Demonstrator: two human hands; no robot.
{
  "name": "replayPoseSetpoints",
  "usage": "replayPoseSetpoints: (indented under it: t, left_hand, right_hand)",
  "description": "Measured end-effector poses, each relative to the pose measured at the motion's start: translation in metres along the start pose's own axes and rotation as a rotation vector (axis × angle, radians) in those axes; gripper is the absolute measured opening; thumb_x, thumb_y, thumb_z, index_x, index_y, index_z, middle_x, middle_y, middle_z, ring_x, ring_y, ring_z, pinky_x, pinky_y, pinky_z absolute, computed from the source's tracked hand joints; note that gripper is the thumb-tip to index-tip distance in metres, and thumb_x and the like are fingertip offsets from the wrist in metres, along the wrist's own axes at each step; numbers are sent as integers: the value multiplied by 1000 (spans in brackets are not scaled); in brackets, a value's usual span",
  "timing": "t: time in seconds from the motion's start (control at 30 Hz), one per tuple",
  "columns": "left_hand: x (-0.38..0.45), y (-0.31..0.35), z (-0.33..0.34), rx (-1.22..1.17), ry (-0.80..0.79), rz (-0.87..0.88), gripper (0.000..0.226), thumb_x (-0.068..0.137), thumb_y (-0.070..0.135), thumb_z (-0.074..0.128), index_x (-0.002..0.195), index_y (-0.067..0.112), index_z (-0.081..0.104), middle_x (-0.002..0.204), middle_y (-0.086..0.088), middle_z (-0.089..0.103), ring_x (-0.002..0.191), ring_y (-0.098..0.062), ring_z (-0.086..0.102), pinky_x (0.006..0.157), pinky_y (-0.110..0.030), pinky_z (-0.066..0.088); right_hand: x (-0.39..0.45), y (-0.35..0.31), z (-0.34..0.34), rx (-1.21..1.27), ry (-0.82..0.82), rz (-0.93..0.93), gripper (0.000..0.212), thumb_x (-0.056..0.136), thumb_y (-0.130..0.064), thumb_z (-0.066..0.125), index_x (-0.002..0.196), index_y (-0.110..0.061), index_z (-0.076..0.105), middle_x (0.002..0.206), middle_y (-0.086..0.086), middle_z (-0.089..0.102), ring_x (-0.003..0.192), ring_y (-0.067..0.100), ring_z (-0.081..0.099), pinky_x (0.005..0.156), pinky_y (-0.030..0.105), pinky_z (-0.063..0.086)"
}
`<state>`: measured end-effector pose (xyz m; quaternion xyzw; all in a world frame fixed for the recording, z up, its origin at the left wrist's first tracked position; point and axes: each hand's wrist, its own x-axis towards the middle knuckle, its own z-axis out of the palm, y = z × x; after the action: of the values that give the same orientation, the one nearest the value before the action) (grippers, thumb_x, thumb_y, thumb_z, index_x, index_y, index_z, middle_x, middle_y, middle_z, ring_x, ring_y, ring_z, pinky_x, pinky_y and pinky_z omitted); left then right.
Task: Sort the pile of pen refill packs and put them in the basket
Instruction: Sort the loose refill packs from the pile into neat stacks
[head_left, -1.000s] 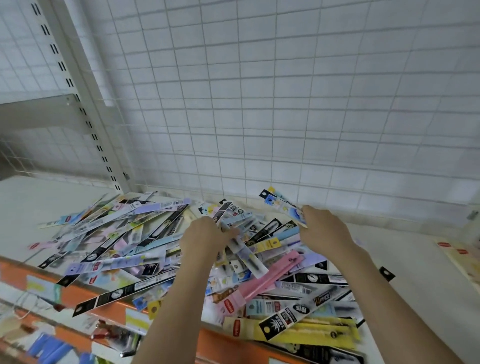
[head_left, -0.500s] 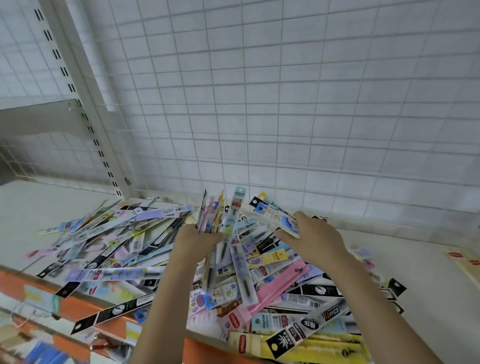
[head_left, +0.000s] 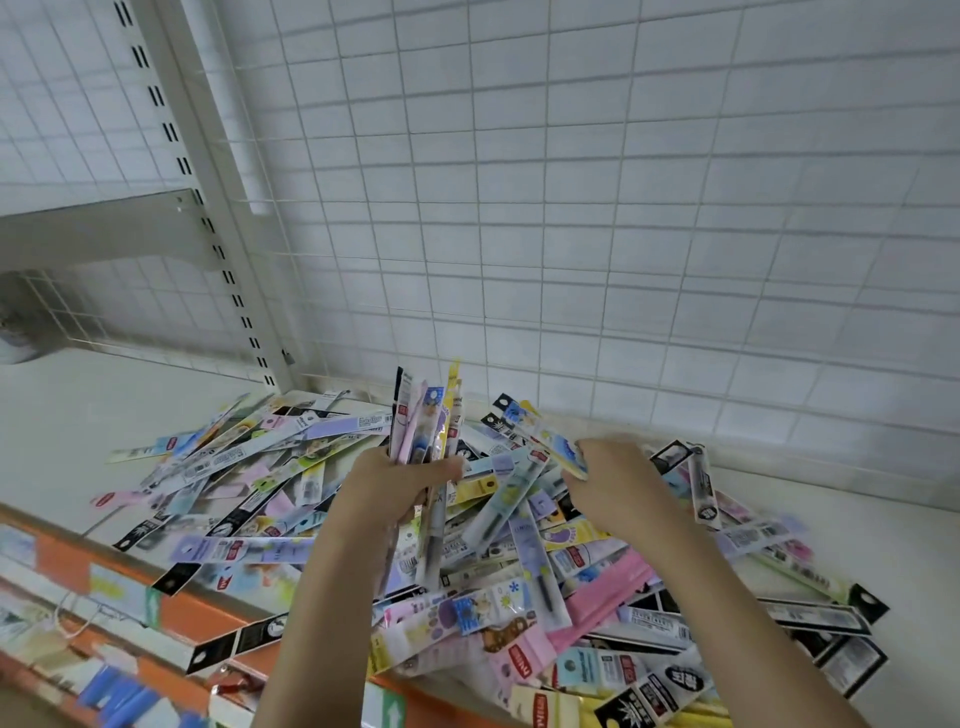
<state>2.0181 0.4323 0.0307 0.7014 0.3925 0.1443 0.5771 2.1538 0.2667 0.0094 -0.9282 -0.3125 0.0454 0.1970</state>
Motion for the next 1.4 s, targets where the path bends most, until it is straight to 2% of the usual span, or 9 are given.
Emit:
replayPoseSetpoints:
  t: [0.1, 0.23, 0.4, 0.57, 0.8, 0.9, 1.13, 1.23, 1.4]
  left_hand:
    - [2, 1, -9, 28, -2, -9, 41, 60, 35, 84, 68, 4, 58, 53, -7, 48, 43, -17, 35, 48, -24, 31]
    - [5, 1, -17, 86, -9, 17, 43, 61, 39, 83, 64, 7, 54, 53, -6, 50, 40, -15, 39, 47, -23, 34]
    - [10, 0, -17, 84, -64, 122, 40, 66, 34, 81, 55, 10, 52, 47, -3, 51, 43, -15, 42, 51, -23, 36]
    - [16, -3, -11, 17, -119, 185, 31, 75, 22, 76, 53, 14, 55, 37, 6, 52, 39, -10, 48, 55, -25, 40]
    - [24, -8, -16, -13, -173, 205, 31, 79, 18, 72, 59, 11, 49, 47, -1, 45, 46, -17, 39, 55, -27, 37]
    - [23, -6, -19, 6, -159, 197, 36, 81, 24, 69, 57, 13, 44, 41, 6, 38, 41, -14, 33, 51, -25, 31]
    - [11, 6, -9, 141, -109, 281, 37, 84, 35, 63, 66, 11, 43, 50, -2, 32, 47, -19, 28, 52, -27, 26]
    - [-1, 13, 2, 143, -168, 337, 36, 87, 38, 60, 75, 4, 54, 63, -9, 45, 57, -19, 39, 57, -29, 33]
    - [-18, 27, 31, 90, -202, 429, 22, 93, 34, 50, 97, 16, 62, 85, -10, 61, 73, -18, 51, 63, -23, 37]
  right_hand:
    - [4, -15, 10, 73, 7, 37, 43, 90, -43, 53, 58, -18, 38, 60, 0, 43, 52, 17, 43, 45, 25, 31]
    - [7, -32, 21, 38, 59, 120, 64, 78, -73, 46, 59, -13, 40, 57, 0, 45, 47, 13, 42, 41, 24, 28]
    - [9, -38, 20, 103, -1, 139, 43, 86, -49, 58, 62, -16, 45, 59, -3, 48, 47, 10, 44, 42, 23, 34]
    - [7, -32, -3, 137, 75, 137, 31, 89, -26, 51, 63, -18, 38, 61, 0, 45, 51, 14, 42, 45, 24, 29]
    - [-13, -29, 12, 29, -38, 187, 46, 81, -49, 62, 64, -15, 36, 59, -2, 39, 50, 14, 37, 47, 27, 27]
    - [-17, -30, 18, -28, -97, 196, 46, 80, -42, 65, 59, -14, 36, 56, -2, 39, 48, 13, 36, 46, 26, 26]
    - [-18, -24, -24, 156, 146, 172, 36, 84, -29, 57, 57, -20, 35, 54, -2, 40, 49, 16, 40, 46, 26, 28]
    - [-25, -11, -38, 187, 253, 120, 32, 85, -29, 53, 61, -21, 34, 61, -2, 41, 59, 20, 45, 49, 28, 28]
    - [-50, 23, -60, 351, 392, 108, 19, 87, -23, 53, 74, -22, 39, 65, -5, 47, 59, 18, 48, 51, 29, 34]
